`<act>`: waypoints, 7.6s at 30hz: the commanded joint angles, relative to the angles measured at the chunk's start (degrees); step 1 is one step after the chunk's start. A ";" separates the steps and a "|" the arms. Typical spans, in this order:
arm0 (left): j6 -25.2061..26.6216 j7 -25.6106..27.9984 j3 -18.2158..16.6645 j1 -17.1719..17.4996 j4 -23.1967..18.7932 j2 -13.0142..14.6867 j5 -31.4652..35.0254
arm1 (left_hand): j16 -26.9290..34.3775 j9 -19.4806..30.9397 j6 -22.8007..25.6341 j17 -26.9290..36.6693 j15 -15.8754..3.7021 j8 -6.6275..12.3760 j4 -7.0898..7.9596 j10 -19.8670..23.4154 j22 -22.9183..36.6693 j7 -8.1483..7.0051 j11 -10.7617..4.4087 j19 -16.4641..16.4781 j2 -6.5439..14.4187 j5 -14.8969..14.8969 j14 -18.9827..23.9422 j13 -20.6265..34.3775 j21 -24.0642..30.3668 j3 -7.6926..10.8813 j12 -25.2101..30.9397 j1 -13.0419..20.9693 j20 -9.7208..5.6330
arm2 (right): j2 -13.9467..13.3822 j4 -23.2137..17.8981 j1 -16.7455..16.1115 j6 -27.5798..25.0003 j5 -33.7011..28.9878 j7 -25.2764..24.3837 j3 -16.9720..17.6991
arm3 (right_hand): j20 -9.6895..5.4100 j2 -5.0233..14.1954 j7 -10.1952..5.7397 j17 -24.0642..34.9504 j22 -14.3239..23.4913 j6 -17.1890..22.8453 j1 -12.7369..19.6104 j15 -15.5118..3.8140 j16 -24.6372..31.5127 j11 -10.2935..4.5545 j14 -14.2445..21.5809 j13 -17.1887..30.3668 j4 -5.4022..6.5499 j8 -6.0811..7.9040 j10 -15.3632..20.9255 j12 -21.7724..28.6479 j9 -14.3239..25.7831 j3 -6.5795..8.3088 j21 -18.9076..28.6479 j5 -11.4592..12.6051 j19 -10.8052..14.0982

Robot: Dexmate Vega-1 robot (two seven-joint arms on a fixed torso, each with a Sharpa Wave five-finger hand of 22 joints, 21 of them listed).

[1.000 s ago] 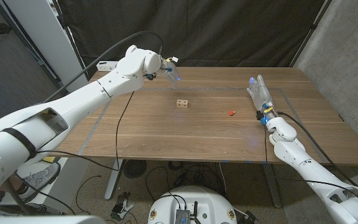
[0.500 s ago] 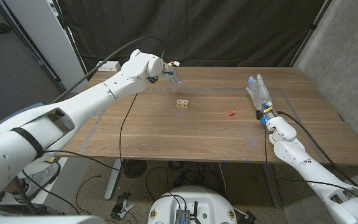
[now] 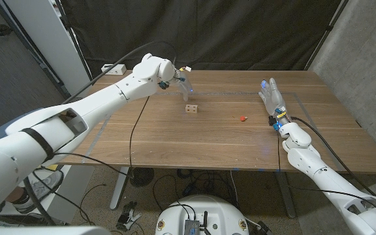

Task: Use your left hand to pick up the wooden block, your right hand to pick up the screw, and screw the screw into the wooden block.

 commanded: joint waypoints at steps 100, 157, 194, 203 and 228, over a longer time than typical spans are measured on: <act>8.92 19.24 3.82 10.59 0.96 -2.62 6.13 | 1.56 0.35 3.97 0.32 -3.43 1.14 0.28 5.18 0.10 0.32 -0.79 0.68 2.20 0.32 7.36 1.63 0.94 -2.86 2.54 3.71 0.03 | 2.23 4.46 0.35 2.46 0.99 0.02 0.71 | -1.53 -2.16 -0.87 -0.09 0.15 -0.33 0.75 0.02 0.31 -0.73 -0.93 0.10 -1.63 0.26 -1.05 0.29 0.21 -0.28 0.05 0.78 -0.80; 9.71 22.82 6.43 9.41 3.53 -4.05 7.32 | 2.29 0.47 15.02 0.39 -6.26 1.57 0.59 21.89 0.07 -2.67 -2.71 9.07 3.13 0.23 18.56 5.30 1.01 -6.74 7.78 8.04 0.02 | 3.70 6.77 1.28 3.24 0.95 -0.62 0.66 | -1.21 -2.10 -1.13 -0.01 0.16 -0.01 0.57 0.09 0.37 -1.03 -1.07 0.11 -1.80 0.36 -1.22 0.31 0.22 -0.44 0.10 1.13 -0.71; 11.96 24.77 6.12 11.02 1.97 -4.21 9.50 | 2.00 0.87 29.66 0.76 -10.98 1.57 0.56 33.33 0.07 -2.83 -2.95 16.30 4.96 0.46 27.24 11.33 0.58 -10.14 10.48 13.08 0.14 | 3.89 5.87 0.28 3.87 1.15 -1.34 1.01 | -1.02 -2.04 -1.48 0.02 0.17 0.34 0.47 0.47 0.40 -1.24 -1.19 0.12 -1.90 0.42 -1.31 0.32 0.23 -0.52 0.11 1.33 -0.66; 12.73 25.94 5.70 11.51 1.57 -4.32 9.69 | 2.08 0.90 30.60 0.76 -11.14 1.53 0.70 34.01 0.07 -2.83 -2.99 16.51 5.44 0.59 27.64 11.68 0.57 -10.35 10.32 13.26 0.13 | 3.94 5.86 0.22 3.87 1.24 -1.35 1.06 | -0.99 -2.04 -1.50 0.02 0.17 0.36 0.43 0.46 0.43 -1.06 -1.16 0.12 -1.91 0.41 -1.30 0.33 0.23 -0.55 0.12 1.37 -0.64; 13.86 34.20 2.30 13.84 0.00 -4.74 6.18 | 1.99 0.93 32.95 0.78 -12.04 1.35 0.83 35.22 0.06 -2.80 -3.10 17.08 6.04 0.82 28.20 12.49 0.52 -11.32 9.16 13.38 0.12 | 3.49 4.74 -0.03 3.24 0.75 -2.18 0.91 | -0.96 -2.04 -1.51 0.03 0.17 0.40 0.36 0.38 0.46 -1.20 -1.14 0.13 -1.96 0.39 -1.21 0.38 0.24 -0.62 0.12 1.47 -0.62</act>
